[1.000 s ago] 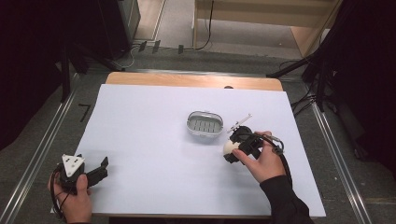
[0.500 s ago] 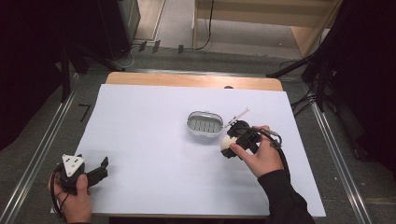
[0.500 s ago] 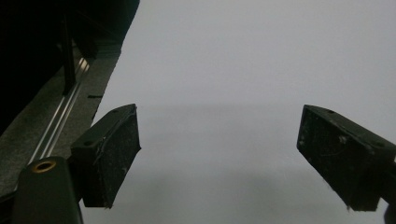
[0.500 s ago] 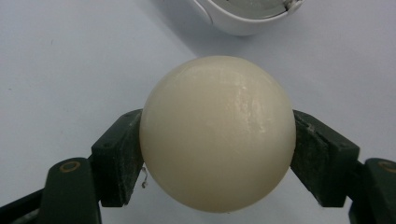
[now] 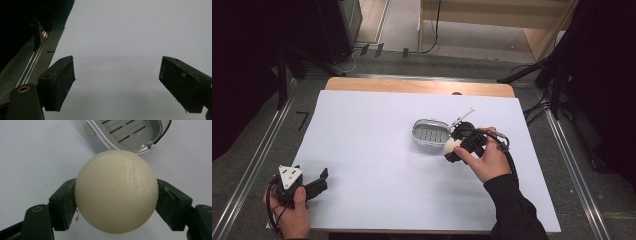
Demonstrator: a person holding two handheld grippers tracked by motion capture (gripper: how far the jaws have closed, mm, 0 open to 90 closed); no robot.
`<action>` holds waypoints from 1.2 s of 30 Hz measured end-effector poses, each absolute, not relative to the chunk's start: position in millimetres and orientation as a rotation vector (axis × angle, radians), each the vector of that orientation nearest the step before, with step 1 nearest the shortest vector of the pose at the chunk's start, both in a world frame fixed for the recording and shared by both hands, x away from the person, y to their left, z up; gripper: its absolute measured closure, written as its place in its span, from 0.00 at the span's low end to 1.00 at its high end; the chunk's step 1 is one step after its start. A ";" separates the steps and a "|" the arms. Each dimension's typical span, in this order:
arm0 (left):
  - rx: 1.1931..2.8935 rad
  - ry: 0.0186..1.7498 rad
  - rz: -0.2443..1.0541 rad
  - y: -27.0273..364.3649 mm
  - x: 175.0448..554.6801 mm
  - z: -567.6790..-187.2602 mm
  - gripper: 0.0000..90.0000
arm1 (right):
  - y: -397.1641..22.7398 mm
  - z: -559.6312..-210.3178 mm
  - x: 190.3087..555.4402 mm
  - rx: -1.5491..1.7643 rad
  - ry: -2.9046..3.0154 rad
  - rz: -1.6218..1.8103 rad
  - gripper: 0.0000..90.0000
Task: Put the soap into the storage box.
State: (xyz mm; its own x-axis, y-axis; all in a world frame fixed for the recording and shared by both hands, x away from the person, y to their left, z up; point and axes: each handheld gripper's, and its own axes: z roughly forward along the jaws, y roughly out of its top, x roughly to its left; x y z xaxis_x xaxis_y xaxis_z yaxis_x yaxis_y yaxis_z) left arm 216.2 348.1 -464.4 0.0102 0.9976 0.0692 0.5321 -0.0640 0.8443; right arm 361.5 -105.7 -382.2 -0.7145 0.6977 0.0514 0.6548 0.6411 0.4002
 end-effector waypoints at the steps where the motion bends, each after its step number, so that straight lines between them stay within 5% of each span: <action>1: 1.662 1.583 0.948 348.1 216.3 -464.5 0.16 | -104.9 -380.0 363.3 1.143 2.746 0.604 0.28; 36: 1.664 1.584 0.947 348.2 216.3 -464.5 0.16 | -81.3 -372.8 398.5 1.188 2.741 0.665 0.28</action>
State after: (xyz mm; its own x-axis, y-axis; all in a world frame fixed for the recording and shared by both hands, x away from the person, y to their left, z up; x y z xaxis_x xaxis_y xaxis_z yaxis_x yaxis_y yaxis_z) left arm 216.3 348.2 -464.5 0.0117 0.9976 0.0683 0.5322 -0.0641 0.8442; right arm 398.5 -81.3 -372.8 -0.6959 0.7117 0.0956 0.6763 0.6049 0.4203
